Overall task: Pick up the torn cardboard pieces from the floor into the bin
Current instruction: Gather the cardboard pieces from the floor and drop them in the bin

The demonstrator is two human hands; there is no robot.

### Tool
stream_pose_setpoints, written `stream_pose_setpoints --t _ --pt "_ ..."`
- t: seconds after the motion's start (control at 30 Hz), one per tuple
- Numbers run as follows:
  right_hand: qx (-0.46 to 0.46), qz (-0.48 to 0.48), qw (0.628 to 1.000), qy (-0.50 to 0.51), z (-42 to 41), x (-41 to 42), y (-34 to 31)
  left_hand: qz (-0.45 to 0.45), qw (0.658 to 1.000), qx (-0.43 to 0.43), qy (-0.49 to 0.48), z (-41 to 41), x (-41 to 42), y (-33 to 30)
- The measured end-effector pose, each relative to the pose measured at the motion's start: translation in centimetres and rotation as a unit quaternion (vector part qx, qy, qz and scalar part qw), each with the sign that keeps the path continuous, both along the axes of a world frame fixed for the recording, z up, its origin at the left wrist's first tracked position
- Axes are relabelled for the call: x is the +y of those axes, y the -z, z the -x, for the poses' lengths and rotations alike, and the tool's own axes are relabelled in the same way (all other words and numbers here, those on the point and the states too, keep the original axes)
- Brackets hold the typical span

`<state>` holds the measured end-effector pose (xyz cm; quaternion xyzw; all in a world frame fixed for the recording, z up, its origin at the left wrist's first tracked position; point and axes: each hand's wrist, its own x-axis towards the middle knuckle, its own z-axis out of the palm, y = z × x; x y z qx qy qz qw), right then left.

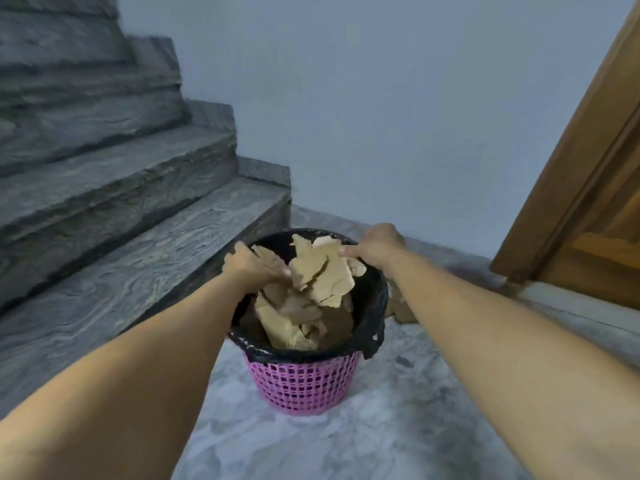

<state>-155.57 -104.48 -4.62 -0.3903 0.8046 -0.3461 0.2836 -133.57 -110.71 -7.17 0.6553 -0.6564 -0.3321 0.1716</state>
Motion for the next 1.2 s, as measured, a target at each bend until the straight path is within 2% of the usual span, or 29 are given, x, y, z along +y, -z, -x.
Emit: stream_pose_setpoints --t 0.07,0.13,0.17,0.3,0.37,0.5,0.63,0.9,1.07,1.2 --pt "0.092 -0.028 0.995 0.01 -0.6 0.2 1.7 0.063 0.99 -0.126 0.002 -1.5 0.2 1.4" --pt "0.119 -0.06 0.991 0.033 -0.5 0.3 3.7 0.095 0.978 -0.186 0.01 -2.9 0.5 2.6" --pt "0.104 -0.082 0.99 0.043 0.0 0.5 4.5 0.086 0.977 -0.195 0.015 -3.2 0.5 3.2" --pt "-0.012 -0.136 0.989 0.052 1.2 0.6 6.3 0.009 0.991 -0.134 0.026 -5.0 1.0 5.0" --pt "-0.083 -0.113 0.988 0.058 2.0 0.4 7.3 0.013 0.994 -0.104 0.019 -5.6 1.2 5.0" --pt "-0.15 -0.084 0.984 0.042 1.7 -1.6 9.9 0.019 0.993 -0.114 -0.025 -8.2 1.3 4.3" --pt "-0.182 -0.079 0.98 -0.001 -5.7 0.1 6.6 0.011 0.988 -0.137 -0.073 -12.6 1.8 3.9" --pt "-0.29 -0.06 0.953 -0.066 -16.8 0.4 6.4 0.013 0.963 -0.202 -0.178 -22.3 4.5 4.7" --pt "-0.285 -0.059 0.953 -0.085 -20.7 -0.5 7.0 0.001 0.95 -0.235 -0.207 -25.4 5.7 5.4" --pt "-0.299 -0.1 0.939 -0.138 -19.6 -0.9 6.4 -0.005 0.937 -0.276 -0.216 -25.1 6.6 5.3"
